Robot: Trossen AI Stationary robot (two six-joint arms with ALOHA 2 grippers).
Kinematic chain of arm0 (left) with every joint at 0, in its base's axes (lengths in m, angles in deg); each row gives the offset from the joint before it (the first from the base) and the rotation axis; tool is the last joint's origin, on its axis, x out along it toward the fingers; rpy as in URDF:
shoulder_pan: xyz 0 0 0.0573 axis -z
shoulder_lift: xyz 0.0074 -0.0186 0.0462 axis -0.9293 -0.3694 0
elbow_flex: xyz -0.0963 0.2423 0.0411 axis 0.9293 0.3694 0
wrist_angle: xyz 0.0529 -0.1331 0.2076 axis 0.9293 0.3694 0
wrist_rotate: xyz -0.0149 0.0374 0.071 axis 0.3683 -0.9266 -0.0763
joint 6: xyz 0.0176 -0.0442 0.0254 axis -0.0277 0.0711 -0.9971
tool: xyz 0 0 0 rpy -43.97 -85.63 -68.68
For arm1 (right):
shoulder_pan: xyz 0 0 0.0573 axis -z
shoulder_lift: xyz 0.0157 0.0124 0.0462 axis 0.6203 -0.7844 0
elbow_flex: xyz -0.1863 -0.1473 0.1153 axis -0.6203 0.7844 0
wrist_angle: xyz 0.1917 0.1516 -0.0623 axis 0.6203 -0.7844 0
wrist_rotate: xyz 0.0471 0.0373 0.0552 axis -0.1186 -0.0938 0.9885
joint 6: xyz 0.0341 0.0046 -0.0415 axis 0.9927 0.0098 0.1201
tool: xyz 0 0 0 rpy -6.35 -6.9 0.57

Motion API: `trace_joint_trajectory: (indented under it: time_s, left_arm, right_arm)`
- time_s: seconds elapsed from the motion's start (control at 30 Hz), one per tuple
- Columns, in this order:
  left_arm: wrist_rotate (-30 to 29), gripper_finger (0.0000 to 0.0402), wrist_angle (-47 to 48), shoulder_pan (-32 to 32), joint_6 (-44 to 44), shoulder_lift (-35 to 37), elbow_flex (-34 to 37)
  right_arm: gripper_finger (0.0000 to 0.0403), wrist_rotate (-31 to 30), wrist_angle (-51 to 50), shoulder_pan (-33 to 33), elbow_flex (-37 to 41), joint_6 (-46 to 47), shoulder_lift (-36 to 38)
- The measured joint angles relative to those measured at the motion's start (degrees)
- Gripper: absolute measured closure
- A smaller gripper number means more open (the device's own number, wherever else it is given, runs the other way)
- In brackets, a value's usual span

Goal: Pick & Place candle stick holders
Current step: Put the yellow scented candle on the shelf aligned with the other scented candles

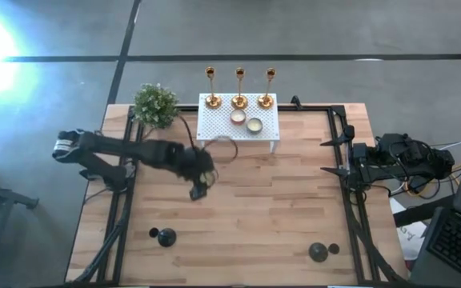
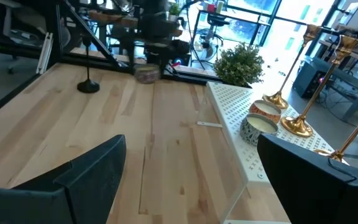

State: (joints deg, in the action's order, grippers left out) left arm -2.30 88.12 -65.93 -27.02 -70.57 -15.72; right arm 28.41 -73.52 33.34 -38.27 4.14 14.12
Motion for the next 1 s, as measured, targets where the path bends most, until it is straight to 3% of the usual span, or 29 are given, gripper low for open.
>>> trace_joint_trajectory:
  time_s: [0.3, 0.53, 0.83, 1.0]
  left_arm:
    - [5.73, 0.0103, -0.17, -15.09, -9.96, -0.67, -6.54]
    - [12.12, 0.0103, 2.82, -24.44, -15.50, -6.23, -15.24]
    - [13.58, 0.0103, 12.02, -28.79, -22.23, -20.07, -30.64]
    - [13.74, 0.0103, 12.97, -29.98, -22.81, -24.67, -33.88]
  right_arm:
    - [0.0044, -0.01, 0.00, 0.01, 0.00, 0.00, -0.01]
    - [0.0044, -0.01, 0.00, 0.00, 0.00, 0.00, -0.01]
    - [0.0044, -0.02, 0.02, 0.00, 0.00, 0.00, -0.02]
    - [0.0044, -0.02, 0.00, 0.02, 0.00, 0.00, -0.02]
